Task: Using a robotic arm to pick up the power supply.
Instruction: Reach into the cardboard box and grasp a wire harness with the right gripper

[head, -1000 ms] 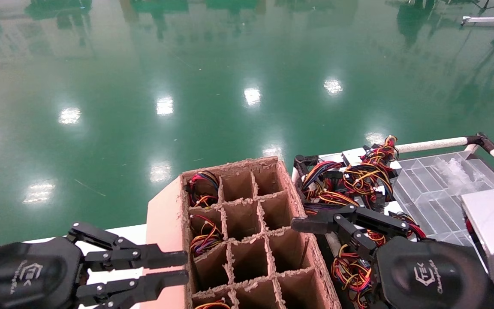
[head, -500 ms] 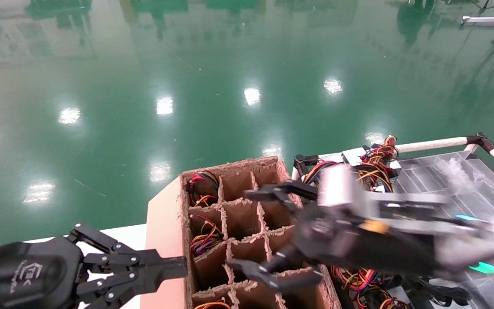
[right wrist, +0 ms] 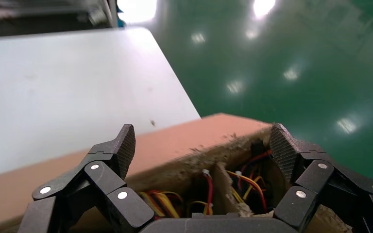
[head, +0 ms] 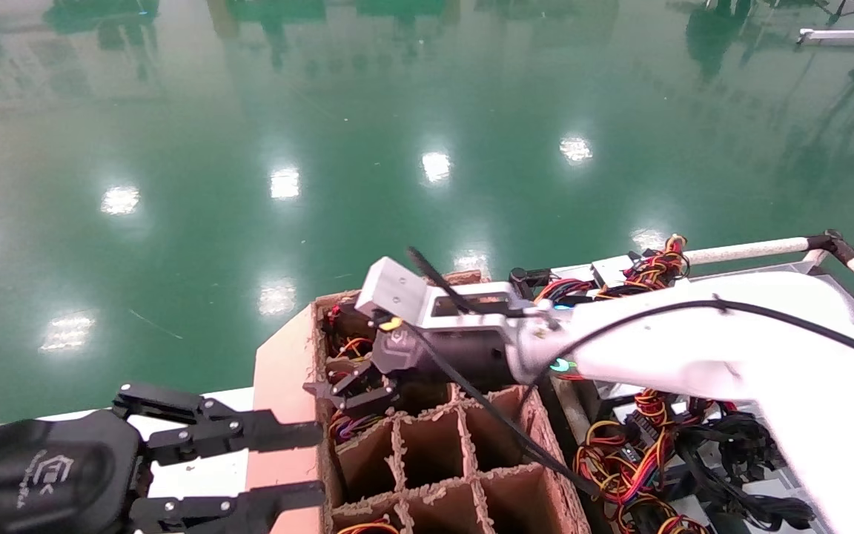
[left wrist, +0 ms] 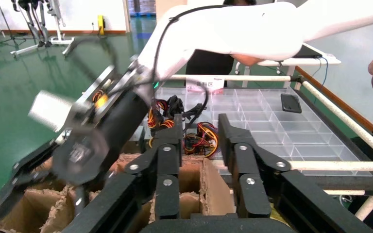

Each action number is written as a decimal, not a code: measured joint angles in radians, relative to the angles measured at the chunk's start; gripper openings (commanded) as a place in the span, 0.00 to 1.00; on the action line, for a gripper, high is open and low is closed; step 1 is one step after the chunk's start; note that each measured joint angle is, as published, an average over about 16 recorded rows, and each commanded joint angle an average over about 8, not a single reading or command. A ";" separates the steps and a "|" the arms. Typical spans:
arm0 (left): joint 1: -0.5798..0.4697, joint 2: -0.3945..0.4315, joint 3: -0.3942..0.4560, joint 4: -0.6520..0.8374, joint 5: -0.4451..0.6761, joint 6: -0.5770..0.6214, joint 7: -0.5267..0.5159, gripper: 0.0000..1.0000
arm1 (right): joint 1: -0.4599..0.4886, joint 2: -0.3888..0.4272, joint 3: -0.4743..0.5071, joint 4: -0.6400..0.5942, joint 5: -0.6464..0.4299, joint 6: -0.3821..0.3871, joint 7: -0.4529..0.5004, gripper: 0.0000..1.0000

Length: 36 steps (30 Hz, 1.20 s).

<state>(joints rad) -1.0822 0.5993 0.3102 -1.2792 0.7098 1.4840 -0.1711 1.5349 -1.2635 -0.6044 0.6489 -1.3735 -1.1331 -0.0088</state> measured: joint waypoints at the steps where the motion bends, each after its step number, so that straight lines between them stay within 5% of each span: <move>1: 0.000 0.000 0.000 0.000 0.000 0.000 0.000 1.00 | 0.011 -0.016 -0.005 -0.030 -0.007 0.009 -0.014 0.39; 4: 0.000 0.000 0.000 0.000 0.000 0.000 0.000 1.00 | 0.038 -0.055 -0.021 -0.111 -0.019 0.034 -0.055 0.05; 5: 0.000 0.000 0.000 0.000 0.000 0.000 0.000 1.00 | 0.046 -0.064 -0.026 -0.133 -0.021 0.042 -0.068 0.01; 14: 0.000 0.000 0.001 0.000 0.000 0.000 0.000 1.00 | 0.076 -0.099 -0.078 -0.236 0.008 0.119 -0.145 0.00; 28: 0.000 0.000 0.001 0.000 -0.001 0.000 0.001 1.00 | 0.057 -0.106 -0.206 -0.222 0.127 0.266 -0.188 0.00; 30: 0.000 0.000 0.001 0.000 -0.001 -0.001 0.001 1.00 | 0.054 -0.106 -0.226 -0.217 0.146 0.287 -0.191 0.08; 36: 0.000 -0.001 0.001 0.000 -0.001 -0.001 0.001 1.00 | 0.043 -0.106 -0.280 -0.202 0.209 0.355 -0.205 0.81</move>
<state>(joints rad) -1.0826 0.5988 0.3116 -1.2792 0.7088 1.4834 -0.1704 1.5782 -1.3699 -0.8847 0.4472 -1.1645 -0.7782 -0.2139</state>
